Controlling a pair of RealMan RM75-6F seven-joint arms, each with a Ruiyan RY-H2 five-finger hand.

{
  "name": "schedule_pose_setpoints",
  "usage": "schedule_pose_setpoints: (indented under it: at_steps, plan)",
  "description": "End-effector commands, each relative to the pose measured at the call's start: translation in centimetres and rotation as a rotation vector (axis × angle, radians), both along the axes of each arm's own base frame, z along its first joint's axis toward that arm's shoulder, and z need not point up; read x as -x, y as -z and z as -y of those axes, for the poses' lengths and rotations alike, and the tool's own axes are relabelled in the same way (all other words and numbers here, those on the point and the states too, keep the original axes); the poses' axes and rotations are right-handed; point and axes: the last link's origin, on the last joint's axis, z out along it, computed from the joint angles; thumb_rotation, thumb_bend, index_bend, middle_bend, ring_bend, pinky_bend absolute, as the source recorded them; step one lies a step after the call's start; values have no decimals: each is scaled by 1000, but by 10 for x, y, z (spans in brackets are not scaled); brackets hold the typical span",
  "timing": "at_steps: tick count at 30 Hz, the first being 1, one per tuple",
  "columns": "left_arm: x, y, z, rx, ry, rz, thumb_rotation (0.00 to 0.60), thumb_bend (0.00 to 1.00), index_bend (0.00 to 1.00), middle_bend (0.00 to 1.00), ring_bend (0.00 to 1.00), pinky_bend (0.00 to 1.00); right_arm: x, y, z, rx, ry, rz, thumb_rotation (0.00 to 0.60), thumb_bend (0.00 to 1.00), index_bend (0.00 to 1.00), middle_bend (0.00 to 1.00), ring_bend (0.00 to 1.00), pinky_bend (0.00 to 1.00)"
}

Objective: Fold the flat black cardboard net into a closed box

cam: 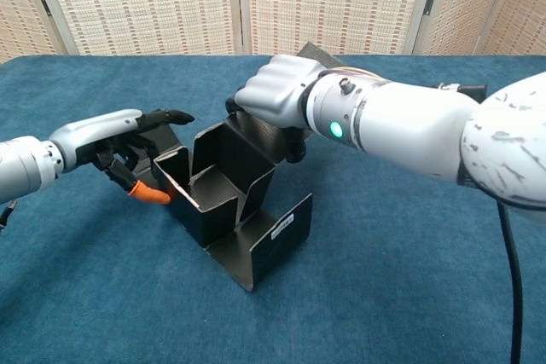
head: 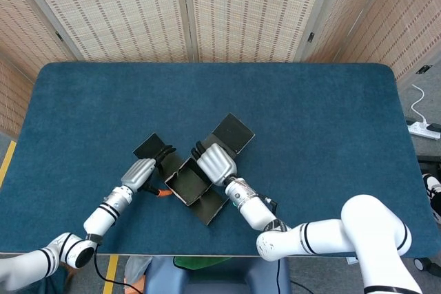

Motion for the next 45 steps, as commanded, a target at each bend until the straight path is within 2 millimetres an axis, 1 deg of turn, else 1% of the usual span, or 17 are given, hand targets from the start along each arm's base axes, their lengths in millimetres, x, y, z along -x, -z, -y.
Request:
schedule_pose_setpoints:
  at_steps: [1,7,9,11,15,17,18,20,22,24,25,28,31,37,40,43,45]
  plan:
    - [-2,0,-2,88,-36,32,600,171,0,0,506,811,-3,0,0,-14,-82,-25,600,317,464,439,823,1000]
    - [-2,2,-3,181,-90,98,600,172,2,0,506,811,-5,2,0,-11,-155,-45,600,317,464,427,827,1000]
    - [-2,4,-3,209,-103,119,600,171,20,3,506,811,-5,3,0,-18,-167,-44,600,318,464,416,828,1000]
    - [-2,7,-4,230,-112,141,600,171,62,30,510,811,-5,5,0,-16,-179,-44,600,317,464,401,829,1000]
    - [-1,11,-5,253,-122,169,600,174,170,130,536,810,-7,8,1,-17,-189,-38,600,317,463,355,834,1000]
    - [0,14,-6,260,-128,183,600,176,255,206,548,809,-8,11,0,-18,-194,-38,600,317,421,308,834,1000]
    - [0,14,-6,262,-131,193,600,176,279,230,551,809,-9,11,0,-17,-197,-40,600,318,371,276,831,1000]
    - [0,16,-6,267,-141,211,600,175,331,283,559,809,-11,12,-1,-17,-208,-36,600,318,257,203,820,1000]
    - [1,17,-6,272,-149,221,600,174,364,322,562,808,-12,11,-1,-18,-209,-34,600,314,106,109,796,1000]
    - [3,17,-5,274,-149,216,600,175,379,342,564,807,-11,9,-1,-26,-195,-34,600,283,7,25,763,1000]
    - [3,17,-5,273,-149,214,600,175,382,346,565,806,-10,7,-1,-32,-187,-34,600,253,0,2,745,1000]
    - [5,16,-5,271,-156,215,600,173,385,349,565,805,-9,2,-3,-48,-169,-29,600,193,0,0,718,1000]
    - [8,13,-7,254,-157,216,600,172,391,349,565,806,-8,-7,-4,-51,-151,-13,600,169,0,0,706,1000]
    - [13,2,-4,246,-191,248,600,173,396,349,565,806,3,-31,-7,-65,-83,53,600,169,0,0,699,1000]
    - [17,-9,-2,247,-210,274,600,174,396,349,565,805,12,-50,-9,-70,-42,115,600,169,0,0,699,1000]
    - [21,-22,0,259,-245,325,600,173,396,349,565,806,19,-75,-17,-102,15,257,600,169,0,0,699,1000]
    - [22,-32,3,275,-285,387,600,173,396,349,565,806,24,-97,-24,-97,18,361,600,169,0,0,699,1000]
